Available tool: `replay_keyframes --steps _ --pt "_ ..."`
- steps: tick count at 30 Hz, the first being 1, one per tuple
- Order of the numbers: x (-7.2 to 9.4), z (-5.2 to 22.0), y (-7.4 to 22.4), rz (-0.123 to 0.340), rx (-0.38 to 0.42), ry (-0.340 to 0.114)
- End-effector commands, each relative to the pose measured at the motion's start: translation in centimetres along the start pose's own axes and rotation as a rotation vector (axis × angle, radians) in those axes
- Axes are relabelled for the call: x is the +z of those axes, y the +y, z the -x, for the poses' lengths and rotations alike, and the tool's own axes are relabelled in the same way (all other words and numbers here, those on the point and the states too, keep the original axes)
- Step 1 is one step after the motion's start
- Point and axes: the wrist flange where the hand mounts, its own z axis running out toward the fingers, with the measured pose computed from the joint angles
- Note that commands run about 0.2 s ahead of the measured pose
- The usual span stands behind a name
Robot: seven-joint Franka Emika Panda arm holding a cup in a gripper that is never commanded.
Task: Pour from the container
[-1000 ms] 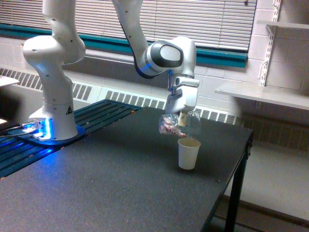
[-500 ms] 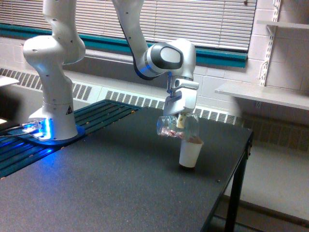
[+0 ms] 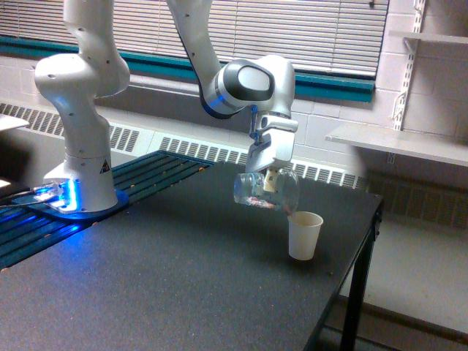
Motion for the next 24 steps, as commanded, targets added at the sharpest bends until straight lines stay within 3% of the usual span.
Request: replay_keyframes --steps 1,24 --pt "-0.4 0.1 -0.5 0.007 -0.031 0.005" --pt "-0.8 -1.8 -0.9 0.016 -0.071 -0.007"
